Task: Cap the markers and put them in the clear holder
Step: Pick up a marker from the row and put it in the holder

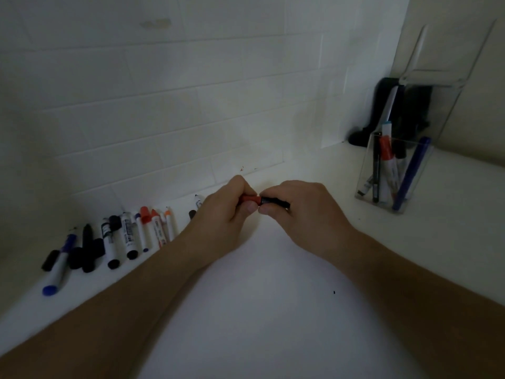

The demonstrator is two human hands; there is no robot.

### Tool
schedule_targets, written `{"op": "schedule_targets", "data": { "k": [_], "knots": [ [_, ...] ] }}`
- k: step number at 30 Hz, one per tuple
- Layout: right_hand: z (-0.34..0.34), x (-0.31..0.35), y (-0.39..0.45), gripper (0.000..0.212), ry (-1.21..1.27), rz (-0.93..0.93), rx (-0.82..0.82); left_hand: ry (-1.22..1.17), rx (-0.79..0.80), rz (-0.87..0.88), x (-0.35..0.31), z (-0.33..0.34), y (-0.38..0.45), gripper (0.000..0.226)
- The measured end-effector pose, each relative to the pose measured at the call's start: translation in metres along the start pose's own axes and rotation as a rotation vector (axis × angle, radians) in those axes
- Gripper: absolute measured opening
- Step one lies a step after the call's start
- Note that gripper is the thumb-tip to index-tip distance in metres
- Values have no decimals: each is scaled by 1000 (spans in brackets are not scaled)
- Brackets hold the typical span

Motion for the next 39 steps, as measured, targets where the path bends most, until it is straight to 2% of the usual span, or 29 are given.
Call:
{"op": "schedule_targets", "data": {
  "k": [9, 12, 15, 19, 22, 26, 29, 32, 34, 37, 39],
  "knots": [
    [2, -5, 0, 16, 13, 16, 76, 48, 25, 35, -8, 3, 0, 6],
    [1, -4, -2, 19, -171, 27, 126, 92, 61, 67, -12, 6, -1, 12],
    [-6, -1, -4, 22, -306, 0, 116, 143, 33, 100, -10, 4, -1, 15],
    [-26, -4, 3, 15, -240, 107, 139, 185, -45, 107, -8, 4, -2, 52],
    [-68, -1, 14, 22, -64, 245, -56, 151, -61, 155, -14, 9, -4, 71],
    [-142, -4, 25, 17, -142, 212, -312, 240, 18, 321, -29, 23, -12, 59],
    [-187, -25, 23, 18, -279, 248, -384, 262, 46, 418, -36, 31, -18, 49],
    [-207, -50, 12, 21, -348, 343, -370, 254, 35, 431, -36, 31, -18, 46],
    [-203, -60, 2, 33, -359, 366, -317, 258, 30, 426, -36, 31, -18, 45],
    [-190, -74, -10, 45, -581, 364, -244, 258, 24, 426, -36, 31, -20, 43],
    [-184, -82, -14, 40, -701, 436, -234, 257, 21, 433, -38, 30, -21, 41]
  ]
}}
Point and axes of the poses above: each hand's wrist, its own y-axis towards the middle knuckle, its own z-axis out of the palm, x = y × z, the point moved 6 cm from there along y, towards the middle knuckle, and after that the axes turned 4 degrees about y, right-handed, at the moved point
